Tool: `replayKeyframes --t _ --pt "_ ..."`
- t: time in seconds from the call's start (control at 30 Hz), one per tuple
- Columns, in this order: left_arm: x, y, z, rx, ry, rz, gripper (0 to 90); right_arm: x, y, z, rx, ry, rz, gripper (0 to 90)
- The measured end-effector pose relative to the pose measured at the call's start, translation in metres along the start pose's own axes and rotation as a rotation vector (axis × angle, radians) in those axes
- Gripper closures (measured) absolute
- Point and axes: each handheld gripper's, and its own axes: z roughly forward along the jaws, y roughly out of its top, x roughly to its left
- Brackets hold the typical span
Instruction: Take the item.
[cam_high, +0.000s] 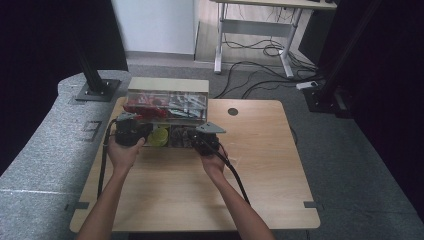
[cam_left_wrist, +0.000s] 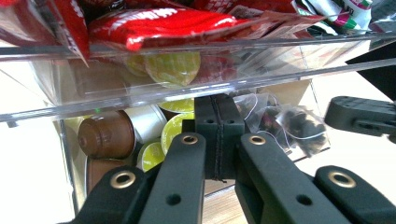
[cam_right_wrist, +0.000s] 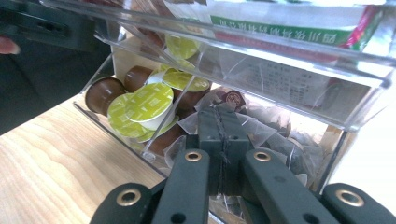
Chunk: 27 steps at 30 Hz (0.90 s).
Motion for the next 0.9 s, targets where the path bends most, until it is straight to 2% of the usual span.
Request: replayKeyframes --t 0.53,0.9 --pt "-0.001 0.0 0.002 0.004 0.003 -0.003 90.0 -0.003 0.004 -0.037 -0.064 0.036 0.003 88.9" --pt "-0.001 -0.003 0.003 0.008 0.006 -0.006 90.0 -0.006 0.002 -0.054 -0.092 0.044 0.006 89.0"
